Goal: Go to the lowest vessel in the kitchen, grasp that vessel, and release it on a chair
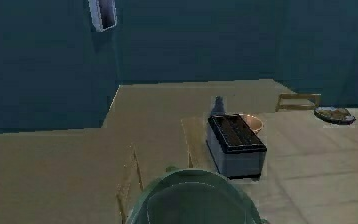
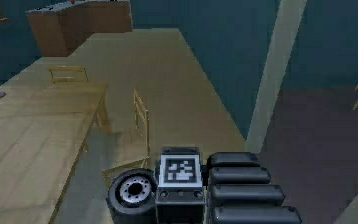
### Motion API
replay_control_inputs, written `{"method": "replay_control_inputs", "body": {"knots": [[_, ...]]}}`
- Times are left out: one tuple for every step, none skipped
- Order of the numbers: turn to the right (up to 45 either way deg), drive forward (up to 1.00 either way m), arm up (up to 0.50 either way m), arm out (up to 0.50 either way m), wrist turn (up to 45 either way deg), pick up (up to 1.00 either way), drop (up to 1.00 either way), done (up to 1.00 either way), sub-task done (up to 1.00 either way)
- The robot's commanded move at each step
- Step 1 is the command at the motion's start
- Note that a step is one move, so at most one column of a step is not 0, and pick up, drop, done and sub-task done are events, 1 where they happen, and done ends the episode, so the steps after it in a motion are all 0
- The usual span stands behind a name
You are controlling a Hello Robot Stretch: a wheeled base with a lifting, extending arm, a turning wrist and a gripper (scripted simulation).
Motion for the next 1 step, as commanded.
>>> {"method": "replay_control_inputs", "body": {"knots": [[-30.0, 0.00, 0.00, 0.00, 0.0, 0.00, 0.00, 0.00, 0.00]]}}
